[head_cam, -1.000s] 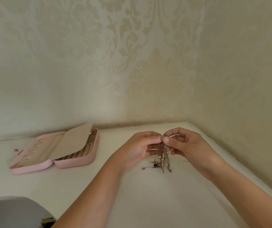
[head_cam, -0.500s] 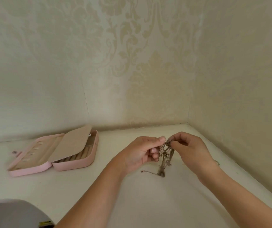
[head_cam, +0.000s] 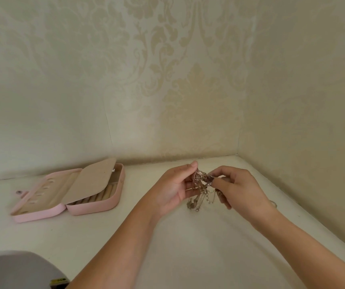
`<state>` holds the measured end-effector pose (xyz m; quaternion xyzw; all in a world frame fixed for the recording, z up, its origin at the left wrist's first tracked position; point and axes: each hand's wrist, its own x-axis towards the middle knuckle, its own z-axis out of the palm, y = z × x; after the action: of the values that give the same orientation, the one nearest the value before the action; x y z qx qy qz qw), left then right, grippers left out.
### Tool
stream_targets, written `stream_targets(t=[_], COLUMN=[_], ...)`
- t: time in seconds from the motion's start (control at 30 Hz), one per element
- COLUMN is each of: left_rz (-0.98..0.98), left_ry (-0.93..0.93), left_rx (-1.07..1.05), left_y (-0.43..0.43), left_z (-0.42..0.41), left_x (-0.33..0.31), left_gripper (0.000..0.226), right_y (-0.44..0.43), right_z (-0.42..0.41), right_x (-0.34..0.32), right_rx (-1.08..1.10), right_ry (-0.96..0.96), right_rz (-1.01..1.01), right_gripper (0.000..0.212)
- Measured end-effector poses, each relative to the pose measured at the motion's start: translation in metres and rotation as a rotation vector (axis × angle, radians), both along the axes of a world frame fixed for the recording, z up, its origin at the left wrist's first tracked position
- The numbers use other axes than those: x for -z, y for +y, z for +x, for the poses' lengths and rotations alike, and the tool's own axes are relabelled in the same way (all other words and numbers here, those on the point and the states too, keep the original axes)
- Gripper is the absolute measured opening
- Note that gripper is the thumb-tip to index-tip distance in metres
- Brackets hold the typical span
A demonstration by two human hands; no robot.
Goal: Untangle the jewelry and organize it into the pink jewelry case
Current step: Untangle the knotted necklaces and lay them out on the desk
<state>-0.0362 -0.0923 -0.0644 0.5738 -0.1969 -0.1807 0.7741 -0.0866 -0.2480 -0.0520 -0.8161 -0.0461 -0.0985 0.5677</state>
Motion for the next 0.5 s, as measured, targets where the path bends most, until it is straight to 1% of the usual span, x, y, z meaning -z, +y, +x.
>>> stream_targets(t=[0.1,0.27,0.43,0.5], left_rz=[0.028,0.058,0.119,0.151], left_ry=[-0.01,0.033,0.01,0.005], left_rx=[0.035,0.002,-0.015,-0.033], left_y=[0.0,-0.001,-0.001,0.0], left_z=[-0.002,-0.001,-0.002,-0.004], left_x=[-0.001,-0.001,0.0,-0.001], left_gripper=[0.026,0.025,0.026,0.026], right_y=[0.003,0.004,0.006,0.004], right_z=[-0.002,-0.002,-0.002,-0.003], right_x=[0.001,0.008,0.012,0.013], right_rx=[-0.01,-0.03,-0.012,0.02], right_ry=[0.055,-0.025,-0.053,-0.085], right_rz=[-0.007,-0.1,-0.095,-0.09], right_gripper=[0.015,0.012,0.018,0.016])
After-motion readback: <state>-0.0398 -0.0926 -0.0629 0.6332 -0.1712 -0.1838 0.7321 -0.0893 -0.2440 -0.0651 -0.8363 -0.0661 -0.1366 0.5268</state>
